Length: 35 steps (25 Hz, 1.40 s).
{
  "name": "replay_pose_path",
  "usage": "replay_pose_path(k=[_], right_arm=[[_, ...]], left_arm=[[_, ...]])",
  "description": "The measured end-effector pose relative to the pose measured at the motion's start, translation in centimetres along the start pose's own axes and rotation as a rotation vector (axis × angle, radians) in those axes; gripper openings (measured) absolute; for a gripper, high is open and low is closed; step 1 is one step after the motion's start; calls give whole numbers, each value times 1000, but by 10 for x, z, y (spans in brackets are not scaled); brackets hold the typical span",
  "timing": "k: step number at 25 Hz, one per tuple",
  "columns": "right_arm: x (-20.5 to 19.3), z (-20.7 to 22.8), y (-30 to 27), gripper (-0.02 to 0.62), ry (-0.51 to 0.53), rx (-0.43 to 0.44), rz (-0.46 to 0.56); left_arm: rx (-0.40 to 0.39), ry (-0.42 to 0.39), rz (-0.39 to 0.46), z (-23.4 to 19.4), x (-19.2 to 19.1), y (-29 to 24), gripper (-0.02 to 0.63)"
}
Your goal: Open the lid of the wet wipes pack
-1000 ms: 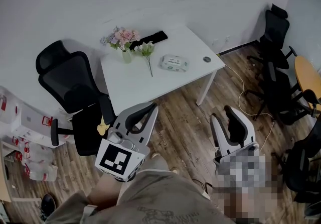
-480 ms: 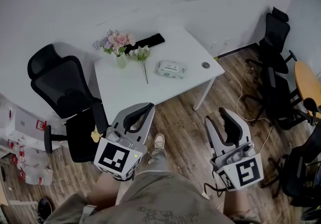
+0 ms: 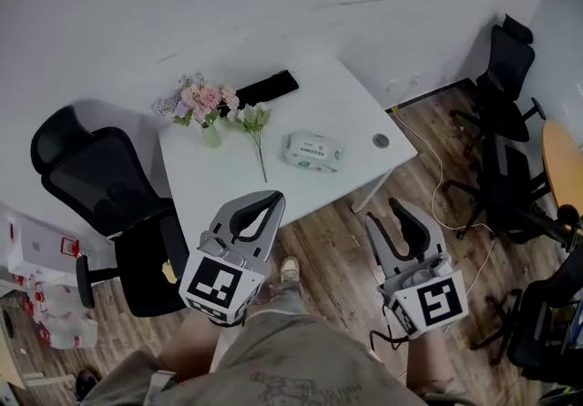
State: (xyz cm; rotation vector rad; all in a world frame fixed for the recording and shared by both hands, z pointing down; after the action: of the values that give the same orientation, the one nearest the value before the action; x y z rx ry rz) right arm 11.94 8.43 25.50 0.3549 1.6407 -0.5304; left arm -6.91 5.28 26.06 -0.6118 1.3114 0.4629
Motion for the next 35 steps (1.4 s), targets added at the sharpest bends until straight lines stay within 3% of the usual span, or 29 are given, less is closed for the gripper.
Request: replay_pose_path(k=[9, 17, 23, 35], right_arm=[[-5, 46, -106, 175, -25, -9, -71], [-2, 69, -172, 175, -12, -9, -91], [-5, 73, -192, 175, -19, 20, -100], [-25, 88, -211, 173, -34, 142, -131]], left_arm=[[-82, 28, -90, -70, -22, -79, 17], [-95, 48, -84, -117, -24, -123, 17], [-91, 20, -98, -126, -27, -138, 17], [3, 29, -139, -124, -27, -152, 17]])
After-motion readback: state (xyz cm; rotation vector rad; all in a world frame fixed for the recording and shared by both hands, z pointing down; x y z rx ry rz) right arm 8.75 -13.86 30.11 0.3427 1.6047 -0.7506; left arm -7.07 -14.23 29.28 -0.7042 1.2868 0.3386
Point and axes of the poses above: the fingertips, and each gripper's own axes: y backward along the fingers, z to its right, x out of its top, the point moved 4 cm from there along y, backward along the fingers, and after that the axes turned 1 degree about -y, right-handed, at the moved point
